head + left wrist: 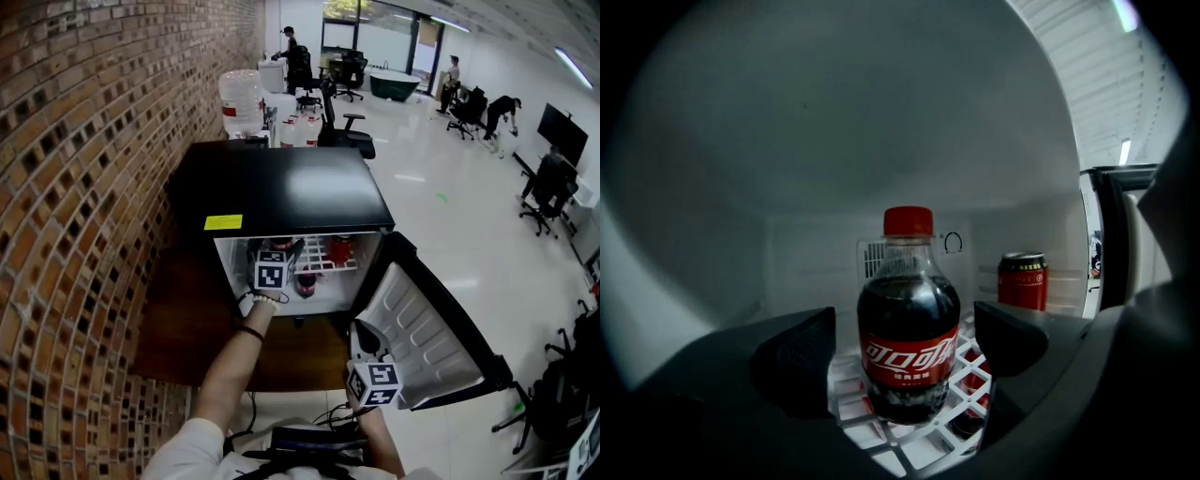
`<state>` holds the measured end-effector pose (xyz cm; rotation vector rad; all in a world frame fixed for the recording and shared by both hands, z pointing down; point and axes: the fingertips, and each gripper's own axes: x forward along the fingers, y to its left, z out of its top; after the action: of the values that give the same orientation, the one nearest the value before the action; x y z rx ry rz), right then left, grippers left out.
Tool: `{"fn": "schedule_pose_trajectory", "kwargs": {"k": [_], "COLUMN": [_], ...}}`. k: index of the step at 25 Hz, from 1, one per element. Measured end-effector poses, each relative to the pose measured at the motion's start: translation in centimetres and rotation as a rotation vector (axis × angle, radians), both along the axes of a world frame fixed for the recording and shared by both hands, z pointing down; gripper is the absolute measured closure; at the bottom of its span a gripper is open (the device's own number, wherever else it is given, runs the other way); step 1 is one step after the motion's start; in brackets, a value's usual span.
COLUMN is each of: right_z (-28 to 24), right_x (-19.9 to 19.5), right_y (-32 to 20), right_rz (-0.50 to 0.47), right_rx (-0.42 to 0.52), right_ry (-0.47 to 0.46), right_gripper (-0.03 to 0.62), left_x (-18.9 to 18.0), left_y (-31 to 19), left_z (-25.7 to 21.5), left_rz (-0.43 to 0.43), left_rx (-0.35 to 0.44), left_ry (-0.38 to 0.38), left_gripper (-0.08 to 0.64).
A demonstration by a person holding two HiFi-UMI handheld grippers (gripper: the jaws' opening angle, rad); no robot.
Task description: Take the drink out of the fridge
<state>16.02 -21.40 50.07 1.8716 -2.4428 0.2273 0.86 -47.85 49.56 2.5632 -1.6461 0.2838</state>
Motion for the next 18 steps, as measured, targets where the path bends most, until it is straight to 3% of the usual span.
{"fn": "schedule_pose_trajectory", "kwargs": {"k": [5,9,18], "right_z": [0.03,-0.02,-0.12], "right_x": [0.4,0.35,0.46], "right_y": [-0.2,-0.29,-0.13], "right_rz": [0.006,0.005,0.006], "right_rx": [0.0,0.002,0.002], "right_ry": [-0.001,-0.002,-0.002], "right_gripper": [0.581,0.581,0.581], "left_x": [0.51,0.43,0.62], "left_y": [-0.02,-0.07,0.04], "left_z": [-0.35,-0.48,-0.64], "left_rz": [0.019,0.025,0.039], "left_rx": [0.017,0.02,0.015], "left_ry": [-0.014,-0.03,-0.027], "left_gripper": [0.203,0.244,0.25]}}
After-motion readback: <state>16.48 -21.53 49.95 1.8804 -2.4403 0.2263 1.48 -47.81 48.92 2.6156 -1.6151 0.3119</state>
